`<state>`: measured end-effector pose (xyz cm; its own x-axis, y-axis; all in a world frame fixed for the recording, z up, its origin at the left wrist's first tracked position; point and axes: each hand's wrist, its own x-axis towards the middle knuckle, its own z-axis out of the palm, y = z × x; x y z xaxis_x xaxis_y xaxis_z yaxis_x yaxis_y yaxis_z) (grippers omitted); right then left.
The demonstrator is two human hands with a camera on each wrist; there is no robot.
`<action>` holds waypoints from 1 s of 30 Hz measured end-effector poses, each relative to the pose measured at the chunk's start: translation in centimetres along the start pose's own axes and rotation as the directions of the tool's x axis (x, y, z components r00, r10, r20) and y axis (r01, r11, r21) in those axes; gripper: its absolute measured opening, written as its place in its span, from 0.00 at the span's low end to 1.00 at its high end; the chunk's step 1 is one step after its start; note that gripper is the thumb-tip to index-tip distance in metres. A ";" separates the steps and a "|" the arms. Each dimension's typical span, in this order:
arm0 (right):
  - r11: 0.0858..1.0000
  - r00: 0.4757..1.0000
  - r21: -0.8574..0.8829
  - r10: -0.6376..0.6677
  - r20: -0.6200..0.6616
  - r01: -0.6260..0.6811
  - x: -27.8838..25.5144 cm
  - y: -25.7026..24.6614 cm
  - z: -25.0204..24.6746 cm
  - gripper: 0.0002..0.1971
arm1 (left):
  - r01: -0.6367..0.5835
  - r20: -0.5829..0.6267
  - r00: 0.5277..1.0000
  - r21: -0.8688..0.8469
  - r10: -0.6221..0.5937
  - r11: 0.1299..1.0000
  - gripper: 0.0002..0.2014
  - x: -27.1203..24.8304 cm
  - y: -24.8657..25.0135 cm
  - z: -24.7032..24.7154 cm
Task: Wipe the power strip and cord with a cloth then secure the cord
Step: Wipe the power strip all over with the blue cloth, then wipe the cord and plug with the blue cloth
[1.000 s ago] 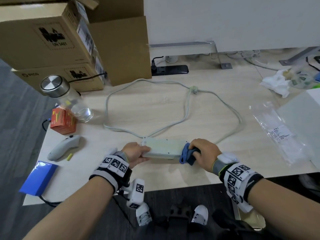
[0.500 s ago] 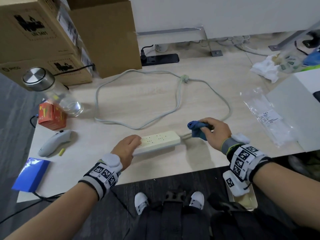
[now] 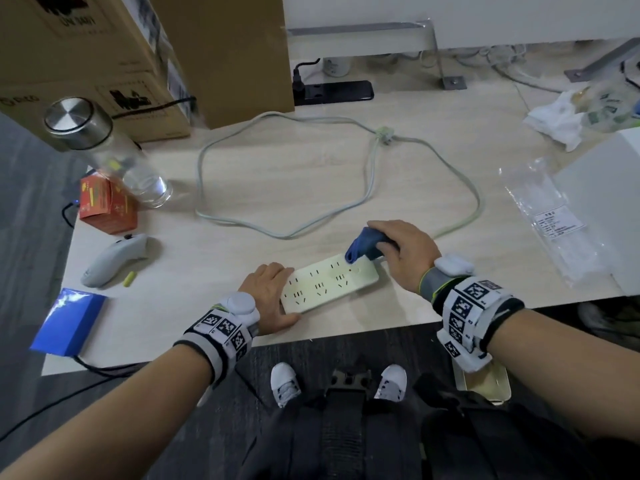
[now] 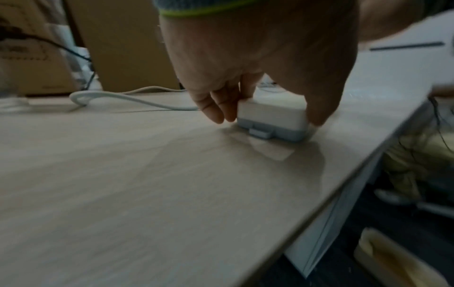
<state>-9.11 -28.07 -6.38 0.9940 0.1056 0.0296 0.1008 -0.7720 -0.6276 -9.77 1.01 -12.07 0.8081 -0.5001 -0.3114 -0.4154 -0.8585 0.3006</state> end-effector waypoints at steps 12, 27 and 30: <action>0.887 0.777 -0.094 -0.340 0.530 0.453 -1.7 -5.7 12.3 0.27 | 0.143 0.071 0.988 -0.039 -0.140 0.989 0.34 1.6 -0.2 -0.6; 0.596 0.789 0.622 0.612 0.057 -0.508 -2.2 3.7 -2.7 0.06 | 0.098 0.112 0.988 0.098 -0.109 0.990 0.58 4.9 7.1 -2.1; 0.232 0.722 0.854 0.657 0.215 -0.466 -2.4 3.9 -4.8 0.11 | 0.144 0.144 0.978 0.043 -0.148 0.989 0.48 6.0 8.0 -1.8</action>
<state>-10.90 -34.33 -5.16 0.7748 -0.2965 -0.5584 -0.4765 0.3067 -0.8240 -7.49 -8.66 -9.93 0.7924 -0.3781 -0.4787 -0.3124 -0.9256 0.2140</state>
